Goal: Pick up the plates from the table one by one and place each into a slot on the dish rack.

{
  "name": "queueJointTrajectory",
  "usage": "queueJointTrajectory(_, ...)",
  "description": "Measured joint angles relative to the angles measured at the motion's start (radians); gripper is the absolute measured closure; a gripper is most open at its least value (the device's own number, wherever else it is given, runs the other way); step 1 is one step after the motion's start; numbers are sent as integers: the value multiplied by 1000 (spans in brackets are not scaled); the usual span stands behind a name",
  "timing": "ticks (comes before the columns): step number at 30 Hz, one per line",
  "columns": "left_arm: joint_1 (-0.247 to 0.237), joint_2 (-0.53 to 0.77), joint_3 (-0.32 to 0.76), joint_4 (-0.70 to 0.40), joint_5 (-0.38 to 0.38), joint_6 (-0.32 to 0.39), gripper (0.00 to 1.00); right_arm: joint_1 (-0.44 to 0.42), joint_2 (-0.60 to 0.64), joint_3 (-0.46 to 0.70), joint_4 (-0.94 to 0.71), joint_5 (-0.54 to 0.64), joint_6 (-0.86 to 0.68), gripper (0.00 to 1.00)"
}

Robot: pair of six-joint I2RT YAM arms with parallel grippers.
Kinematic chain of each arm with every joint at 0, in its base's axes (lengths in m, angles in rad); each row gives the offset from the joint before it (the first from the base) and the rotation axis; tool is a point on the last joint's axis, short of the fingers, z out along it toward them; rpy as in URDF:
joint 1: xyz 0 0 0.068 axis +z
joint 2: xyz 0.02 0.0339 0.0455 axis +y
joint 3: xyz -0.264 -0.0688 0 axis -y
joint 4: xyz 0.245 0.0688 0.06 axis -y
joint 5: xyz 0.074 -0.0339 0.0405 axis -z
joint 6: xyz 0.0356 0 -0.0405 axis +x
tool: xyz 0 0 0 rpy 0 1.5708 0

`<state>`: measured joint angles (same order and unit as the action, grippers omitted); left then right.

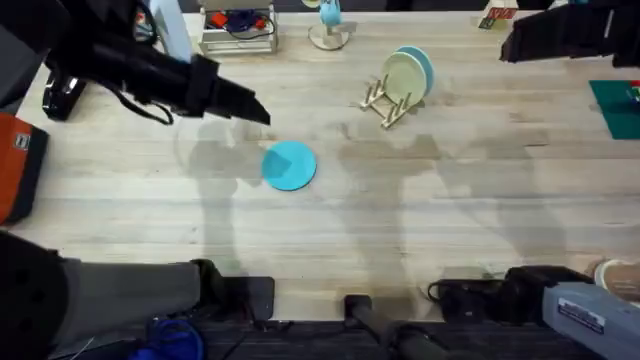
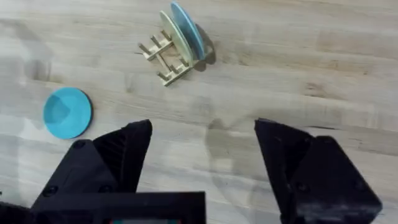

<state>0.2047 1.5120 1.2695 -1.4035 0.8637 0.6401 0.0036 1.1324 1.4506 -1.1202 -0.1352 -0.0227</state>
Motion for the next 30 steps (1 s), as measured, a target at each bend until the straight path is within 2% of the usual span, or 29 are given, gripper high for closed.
queueJointTrajectory(11,2,11,-188,210,-17,-65,959,0,0,0,0,0,0,7)
queueJointTrajectory(16,2,100,-199,229,-31,-96,959,0,0,0,0,0,0,8)
queueJointTrajectory(24,2,288,-202,237,-43,-103,958,0,0,0,-4,0,0,7)
queueJointTrajectory(30,2,340,-204,257,-46,-106,958,0,0,0,-8,0,0,7)
